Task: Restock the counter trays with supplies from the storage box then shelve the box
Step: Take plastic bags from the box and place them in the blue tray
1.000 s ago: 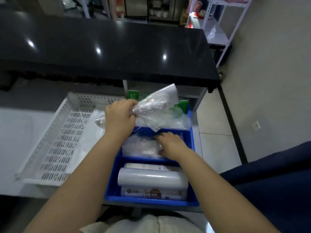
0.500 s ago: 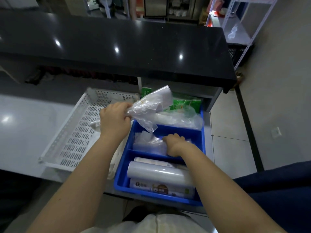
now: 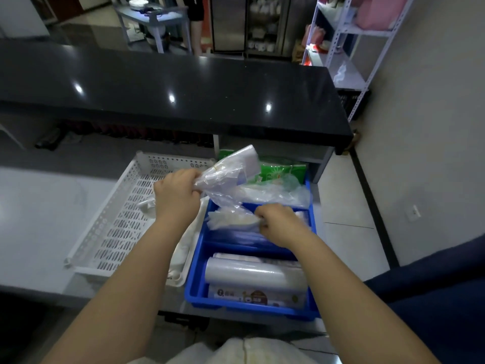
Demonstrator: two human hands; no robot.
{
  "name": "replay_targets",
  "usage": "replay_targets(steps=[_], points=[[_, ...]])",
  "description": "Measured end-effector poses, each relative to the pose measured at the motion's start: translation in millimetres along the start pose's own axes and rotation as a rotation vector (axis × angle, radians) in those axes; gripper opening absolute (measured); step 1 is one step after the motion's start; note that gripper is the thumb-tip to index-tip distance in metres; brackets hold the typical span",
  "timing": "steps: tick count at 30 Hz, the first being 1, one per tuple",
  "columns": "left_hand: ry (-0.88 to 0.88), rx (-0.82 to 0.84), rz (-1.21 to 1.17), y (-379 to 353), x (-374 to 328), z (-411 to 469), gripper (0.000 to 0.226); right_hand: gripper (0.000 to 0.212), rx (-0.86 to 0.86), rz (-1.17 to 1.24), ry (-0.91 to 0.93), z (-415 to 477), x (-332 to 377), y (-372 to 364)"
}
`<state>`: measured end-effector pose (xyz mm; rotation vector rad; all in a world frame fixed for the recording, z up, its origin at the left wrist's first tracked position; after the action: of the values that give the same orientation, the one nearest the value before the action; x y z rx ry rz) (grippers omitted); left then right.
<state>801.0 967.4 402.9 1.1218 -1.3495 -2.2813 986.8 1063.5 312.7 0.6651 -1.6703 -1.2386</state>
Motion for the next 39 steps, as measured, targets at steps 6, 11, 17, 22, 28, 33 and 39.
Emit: replay_targets(steps=[6,11,17,22,28,33,39], points=[[-0.026,0.040,0.040,-8,-18,10,0.029,0.008,-0.160,-0.166,-0.012,-21,1,80],[-0.112,0.144,-0.005,-35,-58,-7,0.030,0.009,-0.272,-0.253,-0.182,-63,-29,147],[-0.219,0.310,0.040,-78,-95,-42,0.022,0.012,-0.316,-0.236,-0.338,-118,-68,165],[-0.264,0.444,0.007,-101,-100,-61,0.016,0.017,-0.391,-0.133,-0.418,-151,-90,164],[-0.225,0.665,0.019,-118,-76,-62,0.024,0.014,-0.408,-0.123,-0.355,-141,-79,155],[-0.219,0.717,0.071,-120,-65,-53,0.031,0.013,-0.382,-0.083,-0.332,-130,-78,137],[-0.358,0.735,0.276,-144,-84,-69,0.016,0.010,-0.377,-0.106,-0.339,-120,-82,130]])
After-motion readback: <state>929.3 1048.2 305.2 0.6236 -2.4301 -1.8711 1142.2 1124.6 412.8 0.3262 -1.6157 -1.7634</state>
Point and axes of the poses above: each hand's wrist, its own z-axis towards the middle knuckle, its own y-axis out of the back of the hand, x = y × z, the point moved 10 cm from there along z, towards the middle knuckle, and after that the axes turned 14 degrees about y, right-handed, at the moved point
